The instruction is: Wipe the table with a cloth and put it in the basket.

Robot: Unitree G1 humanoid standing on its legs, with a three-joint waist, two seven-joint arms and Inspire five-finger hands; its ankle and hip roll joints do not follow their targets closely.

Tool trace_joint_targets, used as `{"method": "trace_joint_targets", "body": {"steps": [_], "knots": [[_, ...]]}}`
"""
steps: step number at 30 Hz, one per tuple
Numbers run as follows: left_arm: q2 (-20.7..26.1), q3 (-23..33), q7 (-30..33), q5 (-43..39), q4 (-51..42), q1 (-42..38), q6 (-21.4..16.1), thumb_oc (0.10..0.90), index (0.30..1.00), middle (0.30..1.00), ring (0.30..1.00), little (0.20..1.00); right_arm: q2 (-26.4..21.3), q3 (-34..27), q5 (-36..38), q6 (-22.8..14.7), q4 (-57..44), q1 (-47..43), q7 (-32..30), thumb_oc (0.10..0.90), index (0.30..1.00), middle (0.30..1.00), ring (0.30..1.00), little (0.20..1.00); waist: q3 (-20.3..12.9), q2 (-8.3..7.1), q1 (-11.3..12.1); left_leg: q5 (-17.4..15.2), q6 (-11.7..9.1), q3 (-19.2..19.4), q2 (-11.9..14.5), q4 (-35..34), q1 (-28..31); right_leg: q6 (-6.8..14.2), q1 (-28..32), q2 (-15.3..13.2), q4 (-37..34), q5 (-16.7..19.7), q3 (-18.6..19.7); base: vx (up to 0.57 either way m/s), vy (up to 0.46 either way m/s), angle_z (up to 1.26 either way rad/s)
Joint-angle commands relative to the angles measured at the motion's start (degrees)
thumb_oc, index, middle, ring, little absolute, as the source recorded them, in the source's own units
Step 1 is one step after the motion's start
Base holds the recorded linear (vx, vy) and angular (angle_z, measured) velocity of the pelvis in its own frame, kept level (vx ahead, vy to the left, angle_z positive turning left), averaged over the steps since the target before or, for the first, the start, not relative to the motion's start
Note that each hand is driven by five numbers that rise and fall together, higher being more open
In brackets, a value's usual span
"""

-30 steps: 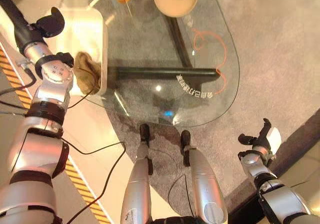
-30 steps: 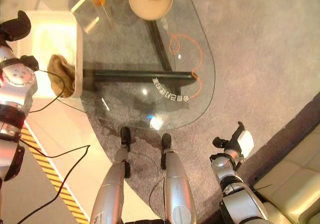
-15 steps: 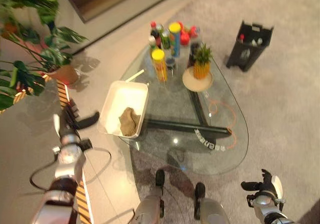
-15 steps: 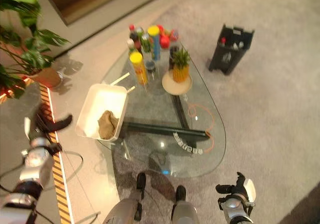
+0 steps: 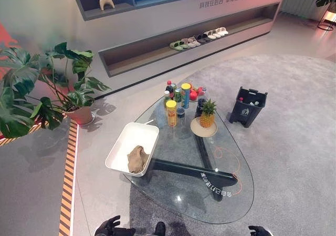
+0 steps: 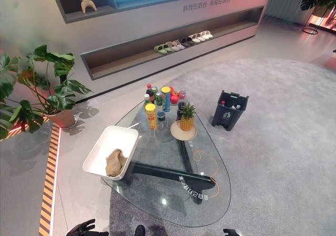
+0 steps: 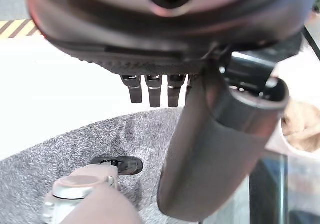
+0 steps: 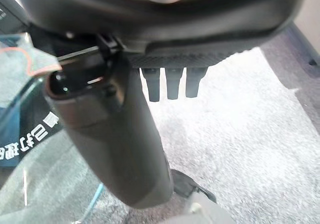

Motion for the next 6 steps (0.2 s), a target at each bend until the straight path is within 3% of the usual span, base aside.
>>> {"method": "trace_joint_targets", "body": {"steps": [1, 6], "knots": [[1.2, -0.6, -0.3, 3.0, 1.9, -6.0, 0.0, 0.800, 0.900, 0.900, 0.900, 0.900, -0.1, 2.5, -2.8, -1.1, 1.1, -3.3, -0.4, 0.800, 0.900, 0.900, 0.900, 0.900, 1.2, -1.84, 0.5, -8.3, 1.4, 3.8, -3.7, 0.2, 5.2, 1.9, -3.2, -0.5, 1.5, 1.6, 3.1, 0.01, 0.031, -0.05], [0.4, -2.4, -0.8, 3.4, 2.2, -6.4, 1.6, 0.800, 0.900, 0.900, 0.900, 0.900, 0.4, 3.7, -2.8, -1.0, 0.9, -4.3, -0.4, 0.800, 0.900, 0.900, 0.900, 0.900, 1.2, -1.85, 0.2, -8.6, 1.5, 3.7, -3.7, 0.2, 6.1, 1.7, -2.4, -0.4, 1.5, 1.4, 3.5, 0.01, 0.016, -0.06]]}}
